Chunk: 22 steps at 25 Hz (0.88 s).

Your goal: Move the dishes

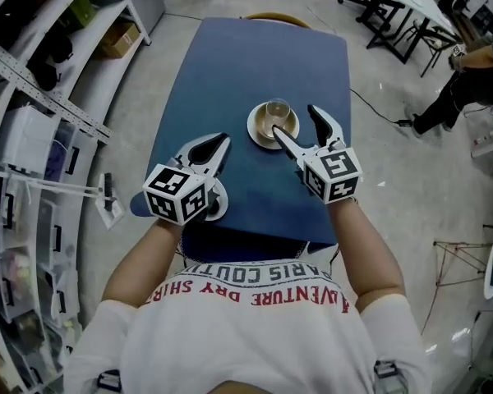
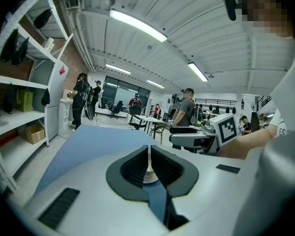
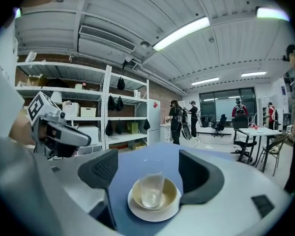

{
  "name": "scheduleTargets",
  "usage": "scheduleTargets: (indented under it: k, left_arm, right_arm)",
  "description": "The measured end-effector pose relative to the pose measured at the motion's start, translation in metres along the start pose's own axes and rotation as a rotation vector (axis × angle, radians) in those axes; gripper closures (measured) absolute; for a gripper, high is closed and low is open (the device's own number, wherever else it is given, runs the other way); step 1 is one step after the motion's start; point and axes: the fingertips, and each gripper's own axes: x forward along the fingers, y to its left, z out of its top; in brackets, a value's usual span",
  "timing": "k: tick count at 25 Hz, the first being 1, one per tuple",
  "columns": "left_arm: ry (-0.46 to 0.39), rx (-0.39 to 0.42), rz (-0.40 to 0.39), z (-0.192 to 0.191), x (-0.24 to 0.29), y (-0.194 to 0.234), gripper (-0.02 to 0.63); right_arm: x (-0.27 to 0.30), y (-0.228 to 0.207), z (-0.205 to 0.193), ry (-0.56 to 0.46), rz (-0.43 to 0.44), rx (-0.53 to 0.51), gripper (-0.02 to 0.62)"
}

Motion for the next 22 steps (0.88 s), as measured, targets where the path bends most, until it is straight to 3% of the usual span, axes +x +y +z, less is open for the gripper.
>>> scheduleTargets:
  k: [5, 17, 20, 22]
  left_arm:
    - [0.007, 0.026, 0.018, -0.007, 0.015, 0.004, 0.566]
    - [0.056, -0.011, 0.087, -0.035, 0.028, 0.027, 0.566]
    - [0.059, -0.030, 0.090, -0.036, 0.029, 0.032, 0.566]
    - [0.058, -0.044, 0.092, -0.037, 0.029, 0.034, 0.566]
  right_arm:
    - [0.034, -0.014, -0.027, 0.021, 0.005, 0.023, 0.230]
    - [0.079, -0.008, -0.055, 0.098, 0.065, 0.017, 0.233]
    - [0.081, -0.007, -0.056, 0.094, 0.056, 0.018, 0.295]
    - [0.080, -0.007, -0.057, 0.087, 0.048, 0.016, 0.304]
